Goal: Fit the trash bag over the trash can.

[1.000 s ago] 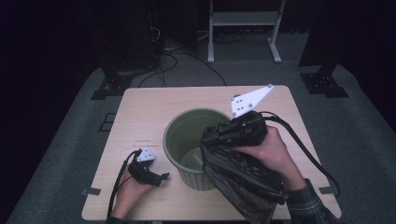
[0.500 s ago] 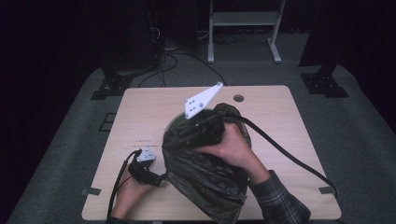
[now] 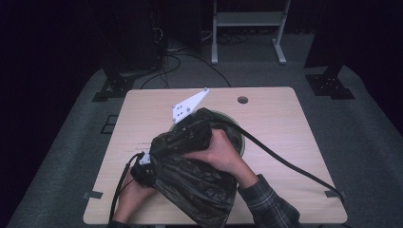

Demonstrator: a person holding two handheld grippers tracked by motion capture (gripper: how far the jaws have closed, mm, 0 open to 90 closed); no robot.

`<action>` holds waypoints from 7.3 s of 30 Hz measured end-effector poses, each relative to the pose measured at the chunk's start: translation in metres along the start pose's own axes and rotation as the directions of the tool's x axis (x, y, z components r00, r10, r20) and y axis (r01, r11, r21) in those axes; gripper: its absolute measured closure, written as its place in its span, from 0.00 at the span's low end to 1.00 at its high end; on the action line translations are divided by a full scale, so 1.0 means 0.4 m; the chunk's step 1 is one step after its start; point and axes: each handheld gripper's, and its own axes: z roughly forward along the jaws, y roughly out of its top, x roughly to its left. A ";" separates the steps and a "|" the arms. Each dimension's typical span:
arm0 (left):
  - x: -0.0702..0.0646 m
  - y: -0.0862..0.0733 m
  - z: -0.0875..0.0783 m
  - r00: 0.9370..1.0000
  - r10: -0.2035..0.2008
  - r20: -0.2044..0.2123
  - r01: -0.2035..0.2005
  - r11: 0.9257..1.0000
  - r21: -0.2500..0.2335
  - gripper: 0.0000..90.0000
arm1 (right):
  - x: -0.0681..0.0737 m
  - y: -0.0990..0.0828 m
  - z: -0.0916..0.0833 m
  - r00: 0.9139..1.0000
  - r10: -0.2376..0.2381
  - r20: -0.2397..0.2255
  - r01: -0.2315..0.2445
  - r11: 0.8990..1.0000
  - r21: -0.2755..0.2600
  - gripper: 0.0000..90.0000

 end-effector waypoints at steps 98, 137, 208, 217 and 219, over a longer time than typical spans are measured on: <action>0.000 0.000 0.000 1.000 -0.002 -0.001 0.002 1.000 0.001 0.00 | -0.088 -0.240 -0.295 0.875 0.251 0.414 -0.280 0.960 0.011 0.99; -0.005 0.157 -0.259 0.974 0.109 0.196 -0.065 0.974 -0.219 0.21 | -0.152 -0.222 -0.409 0.801 0.288 0.526 -0.258 0.957 -0.130 0.99; -0.124 0.431 -0.250 0.901 0.319 0.293 -0.227 0.924 -0.307 1.00 | 0.028 -0.305 -0.463 0.786 0.353 0.508 -0.285 0.936 -0.208 0.63; -0.120 0.428 -0.255 0.904 0.313 0.290 -0.222 0.925 -0.308 1.00 | 0.052 -0.308 -0.424 0.806 0.377 0.457 -0.315 0.926 -0.207 0.67; -0.121 0.428 -0.256 0.904 0.313 0.290 -0.222 0.925 -0.308 1.00 | 0.048 -0.310 -0.414 0.803 0.381 0.459 -0.327 0.925 -0.196 0.73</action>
